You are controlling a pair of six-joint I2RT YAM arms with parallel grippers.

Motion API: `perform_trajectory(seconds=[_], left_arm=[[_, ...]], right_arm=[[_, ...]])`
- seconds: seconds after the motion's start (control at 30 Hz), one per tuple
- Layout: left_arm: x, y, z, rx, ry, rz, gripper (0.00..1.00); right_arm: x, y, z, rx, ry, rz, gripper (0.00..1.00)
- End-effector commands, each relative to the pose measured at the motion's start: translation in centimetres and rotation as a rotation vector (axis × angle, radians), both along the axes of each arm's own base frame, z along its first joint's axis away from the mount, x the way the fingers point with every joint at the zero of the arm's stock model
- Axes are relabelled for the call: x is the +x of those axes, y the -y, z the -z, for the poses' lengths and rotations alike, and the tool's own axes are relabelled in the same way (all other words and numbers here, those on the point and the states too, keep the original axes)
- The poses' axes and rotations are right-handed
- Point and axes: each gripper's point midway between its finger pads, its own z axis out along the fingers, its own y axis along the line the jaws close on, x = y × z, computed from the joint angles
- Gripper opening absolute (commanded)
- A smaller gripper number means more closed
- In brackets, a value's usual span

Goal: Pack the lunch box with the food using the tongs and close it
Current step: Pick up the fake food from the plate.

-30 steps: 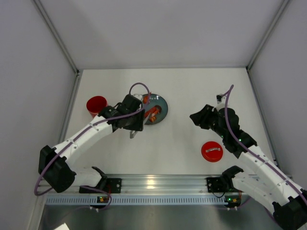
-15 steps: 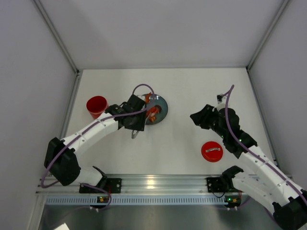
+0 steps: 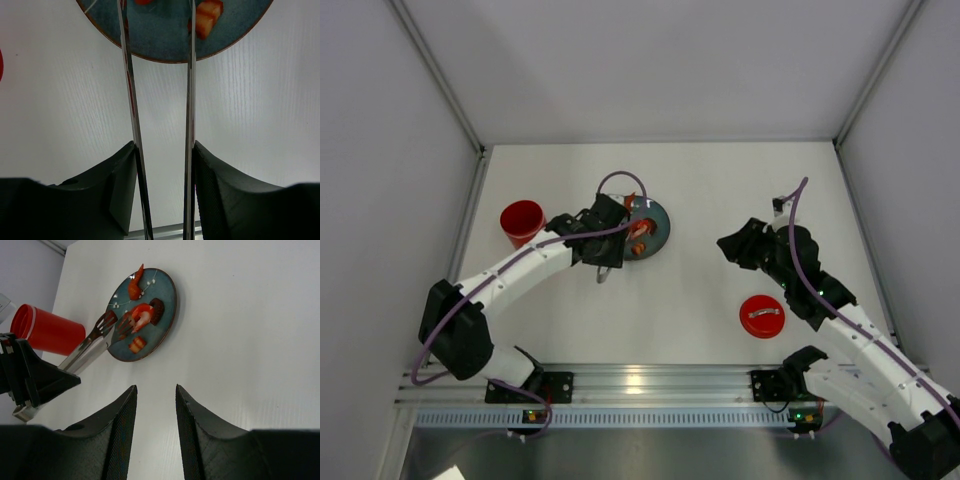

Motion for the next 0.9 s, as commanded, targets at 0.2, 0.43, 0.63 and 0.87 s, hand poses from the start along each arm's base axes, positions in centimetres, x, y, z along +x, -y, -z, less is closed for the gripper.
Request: perform_trajectory(seconds=[0.2,0.43,0.63,0.87], left_arm=[[2.0,-1.1,-2.6,-0.011,0.100,-0.084,0.50],[2.1,-0.5,-1.6,-0.023,0.076,-0.057,0.51],[2.6,0.0,-0.6,-0.036,0.053,-0.043,0.50],[2.5,0.6,-0.2,-0.056,0.033,-0.022,0.48]], right_arm=[[-0.2,0.0,-1.1,-0.007,0.032,-0.006,0.37],[0.0,-0.2,-1.0,-0.008,0.027,-0.011,0.36],[0.1,-0.1,-1.0,-0.018,0.027,-0.006,0.36],[0.2,-0.2,-1.1,-0.017,0.027,-0.007,0.37]])
